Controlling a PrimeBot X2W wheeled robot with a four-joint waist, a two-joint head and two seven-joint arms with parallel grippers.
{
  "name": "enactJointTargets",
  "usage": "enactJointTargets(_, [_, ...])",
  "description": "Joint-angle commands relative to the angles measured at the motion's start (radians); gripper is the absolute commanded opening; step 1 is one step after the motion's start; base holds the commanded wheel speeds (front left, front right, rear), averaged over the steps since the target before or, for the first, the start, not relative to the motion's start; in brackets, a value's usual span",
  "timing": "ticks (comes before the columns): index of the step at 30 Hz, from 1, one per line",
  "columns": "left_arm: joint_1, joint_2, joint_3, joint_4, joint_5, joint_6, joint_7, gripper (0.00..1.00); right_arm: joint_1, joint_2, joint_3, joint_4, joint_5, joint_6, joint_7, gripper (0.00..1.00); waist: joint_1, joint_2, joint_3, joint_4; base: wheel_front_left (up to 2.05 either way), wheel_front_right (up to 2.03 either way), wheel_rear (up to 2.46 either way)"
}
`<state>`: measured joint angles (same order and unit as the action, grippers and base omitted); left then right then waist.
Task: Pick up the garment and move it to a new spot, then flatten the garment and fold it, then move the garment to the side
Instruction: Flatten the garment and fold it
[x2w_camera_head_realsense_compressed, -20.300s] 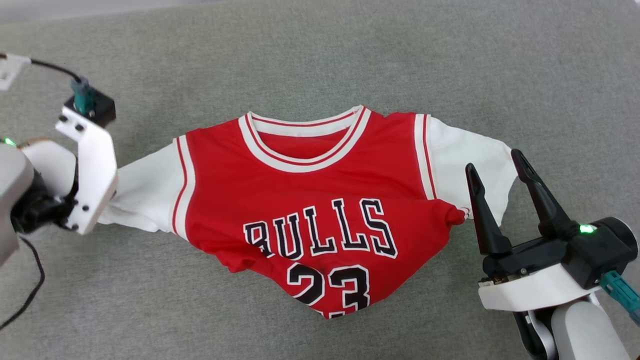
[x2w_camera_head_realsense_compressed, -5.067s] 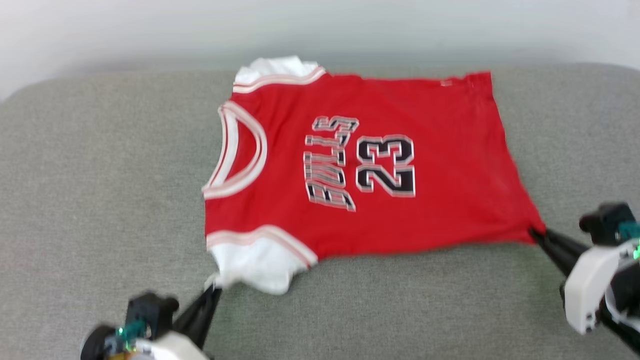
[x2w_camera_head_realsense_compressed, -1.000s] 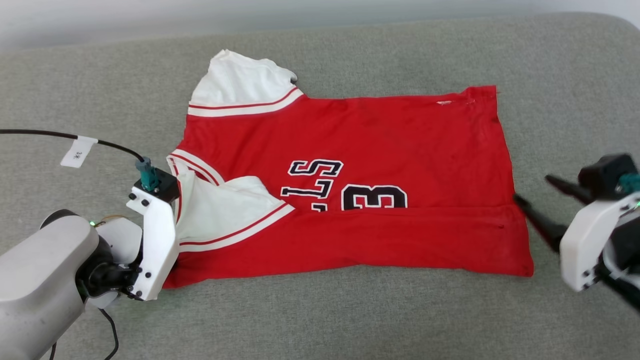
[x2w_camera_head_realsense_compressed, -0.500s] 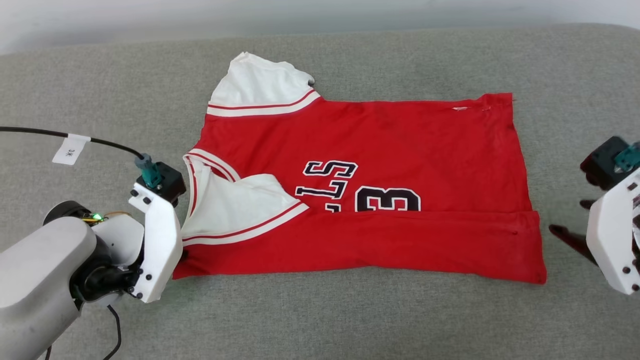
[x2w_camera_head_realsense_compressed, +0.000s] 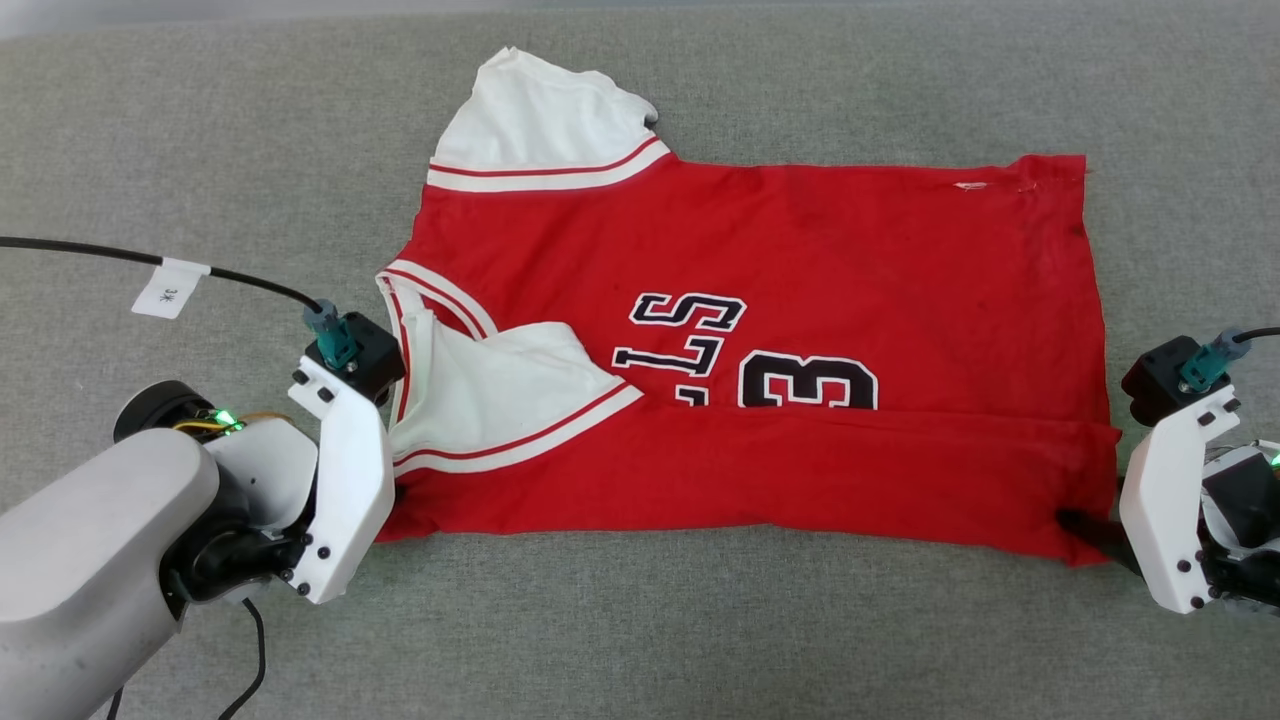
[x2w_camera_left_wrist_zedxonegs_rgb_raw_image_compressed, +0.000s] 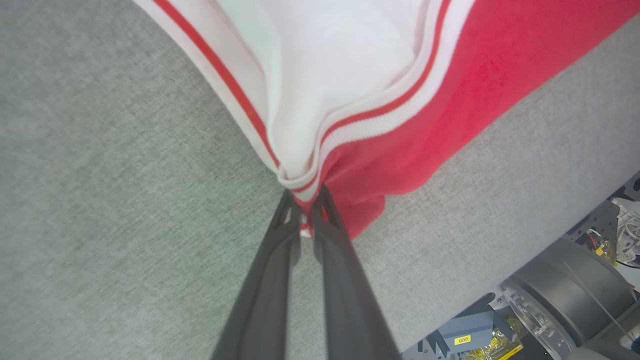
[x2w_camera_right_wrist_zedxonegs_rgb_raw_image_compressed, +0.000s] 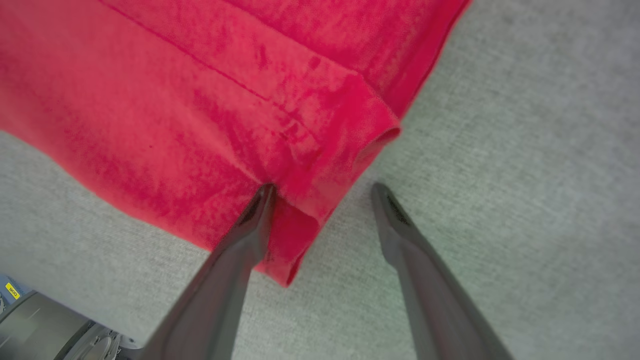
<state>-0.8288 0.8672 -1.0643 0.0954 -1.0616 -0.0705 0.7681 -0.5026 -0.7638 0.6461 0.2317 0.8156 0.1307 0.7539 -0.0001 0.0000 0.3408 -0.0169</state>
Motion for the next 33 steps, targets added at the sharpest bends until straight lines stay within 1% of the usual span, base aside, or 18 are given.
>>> enactJointTargets(1, [-0.007, -0.003, -0.002, -0.002, 0.003, 0.003, -0.004, 0.0, 0.05, 0.057, 0.049, 0.036, 0.007, 0.0, 0.002, 1.0, 0.0001, 0.0, 0.005, 0.002, 0.0, 0.0, 0.0])
enactJointTargets(3, [0.001, -0.002, -0.004, 0.0, 0.001, 0.004, -0.006, 0.0, 0.061, 0.083, 0.083, 0.071, 0.012, 0.001, -0.009, 1.0, 0.0001, 0.0, 0.008, 0.002, 0.0, 0.0, 0.0])
enactJointTargets(5, [0.01, 0.0, -0.006, 0.004, 0.001, 0.005, -0.01, 0.0, 0.057, 0.094, 0.107, 0.089, 0.021, 0.001, -0.023, 1.0, 0.0001, 0.0, 0.006, 0.001, 0.0, 0.0, 0.0])
enactJointTargets(6, [0.016, 0.001, -0.008, 0.008, 0.0, 0.005, -0.013, 0.0, 0.048, 0.095, 0.109, 0.09, 0.028, 0.001, -0.039, 0.4, 0.0001, 0.0, 0.001, -0.002, 0.0, 0.0, 0.0])
enactJointTargets(7, [0.023, 0.003, -0.01, 0.011, -0.002, 0.004, -0.014, 0.0, 0.038, 0.091, 0.11, 0.088, 0.035, 0.001, -0.051, 0.0, 0.0001, 0.0, -0.005, -0.004, 0.0, 0.0, 0.0])
enactJointTargets(11, [0.045, 0.011, -0.008, 0.023, -0.016, 0.004, -0.03, 0.0, -0.006, 0.026, 0.102, 0.064, 0.036, 0.0, -0.109, 0.0, 0.0001, 0.0, -0.046, -0.011, 0.0, 0.0, 0.0])
enactJointTargets(14, [0.064, 0.022, -0.008, 0.024, -0.029, 0.002, -0.039, 0.0, -0.012, -0.028, 0.102, 0.024, 0.052, 0.0, -0.13, 0.0, 0.0001, 0.0, -0.084, -0.016, 0.0, 0.0, 0.0])
enactJointTargets(15, [0.086, 0.035, -0.011, 0.014, -0.043, 0.002, -0.04, 0.0, -0.004, -0.08, 0.103, -0.025, 0.068, 0.0, -0.137, 0.0, 0.0001, 0.0, -0.116, -0.018, 0.0, 0.0, 0.0])
enactJointTargets(19, [0.119, 0.053, -0.021, -0.02, -0.058, 0.01, -0.035, 0.0, 0.025, -0.138, 0.088, -0.086, 0.091, 0.0, -0.134, 0.0, 0.0001, 0.0, -0.14, -0.018, 0.0, 0.0, 0.0])
enactJointTargets(23, [0.156, 0.068, -0.038, -0.059, -0.065, 0.021, -0.03, 0.0, 0.076, -0.181, 0.074, -0.134, 0.11, -0.001, -0.118, 0.0, 0.0001, 0.0, -0.146, -0.013, 0.0, 0.0, 0.0])
enactJointTargets(26, [0.181, 0.072, -0.05, -0.076, -0.067, 0.035, -0.03, 0.0, 0.125, -0.191, 0.05, -0.142, 0.128, -0.001, -0.114, 0.0, 0.0001, 0.0, -0.142, -0.009, 0.0, 0.0, 0.0])
enactJointTargets(29, [0.2, 0.066, -0.057, -0.075, -0.067, 0.045, -0.038, 0.0, 0.163, -0.17, 0.037, -0.124, 0.118, -0.001, -0.109, 0.0, 0.0001, 0.0, -0.131, -0.009, 0.0, 0.0, 0.0])
enactJointTargets(32, [0.209, 0.055, -0.063, -0.065, -0.058, 0.052, -0.045, 0.0, 0.183, -0.132, 0.027, -0.1, 0.115, -0.001, -0.104, 0.0, 0.0001, 0.0, -0.123, -0.009, 0.0, 0.0, 0.0])
enactJointTargets(33, [0.208, 0.051, -0.06, -0.063, -0.057, 0.053, -0.052, 0.21, 0.185, -0.119, 0.018, -0.095, 0.111, -0.001, -0.108, 0.14, 0.0001, 0.0, -0.122, -0.008, 0.0, 0.0, 0.0])
